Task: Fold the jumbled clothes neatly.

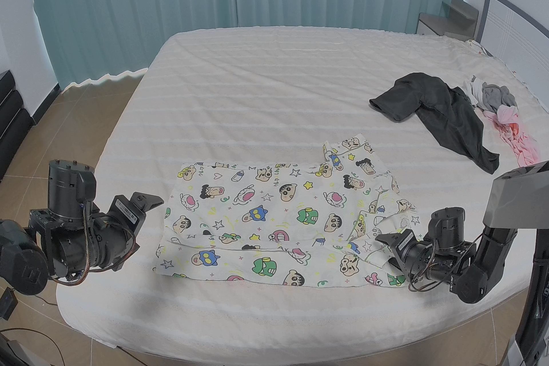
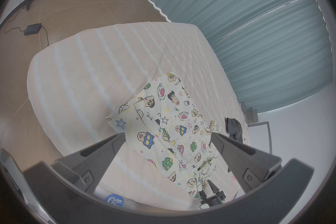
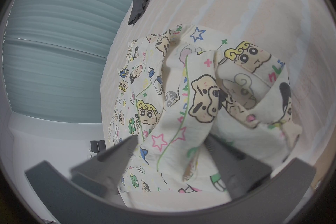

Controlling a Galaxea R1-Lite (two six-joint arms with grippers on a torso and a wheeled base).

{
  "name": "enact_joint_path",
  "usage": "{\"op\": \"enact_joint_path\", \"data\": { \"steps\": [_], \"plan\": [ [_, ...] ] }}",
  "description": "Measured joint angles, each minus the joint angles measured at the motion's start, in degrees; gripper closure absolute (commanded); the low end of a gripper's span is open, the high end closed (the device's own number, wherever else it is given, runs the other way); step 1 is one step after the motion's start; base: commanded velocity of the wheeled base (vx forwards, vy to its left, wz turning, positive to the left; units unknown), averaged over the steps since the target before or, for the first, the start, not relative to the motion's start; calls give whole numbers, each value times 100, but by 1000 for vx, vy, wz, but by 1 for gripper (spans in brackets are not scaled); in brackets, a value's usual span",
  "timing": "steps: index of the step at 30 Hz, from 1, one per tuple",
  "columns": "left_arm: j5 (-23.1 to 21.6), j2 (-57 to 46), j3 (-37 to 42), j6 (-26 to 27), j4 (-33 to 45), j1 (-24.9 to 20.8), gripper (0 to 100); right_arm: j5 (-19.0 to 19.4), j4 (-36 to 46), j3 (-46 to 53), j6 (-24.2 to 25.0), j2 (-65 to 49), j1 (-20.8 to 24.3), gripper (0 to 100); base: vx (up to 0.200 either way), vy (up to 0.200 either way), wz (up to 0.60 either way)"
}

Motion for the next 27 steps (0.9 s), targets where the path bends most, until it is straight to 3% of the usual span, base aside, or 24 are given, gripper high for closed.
{"op": "enact_joint_path", "data": {
  "steps": [16, 27],
  "plan": [
    [9, 38, 6, 6, 0, 6, 0, -139, 77, -151, -50, -184, -40, 100, 0, 0, 0],
    [16, 71, 6, 6, 1, 6, 0, -206, 1480, -1380, -542, -484, -93, 100, 0, 0, 0]
  ]
}}
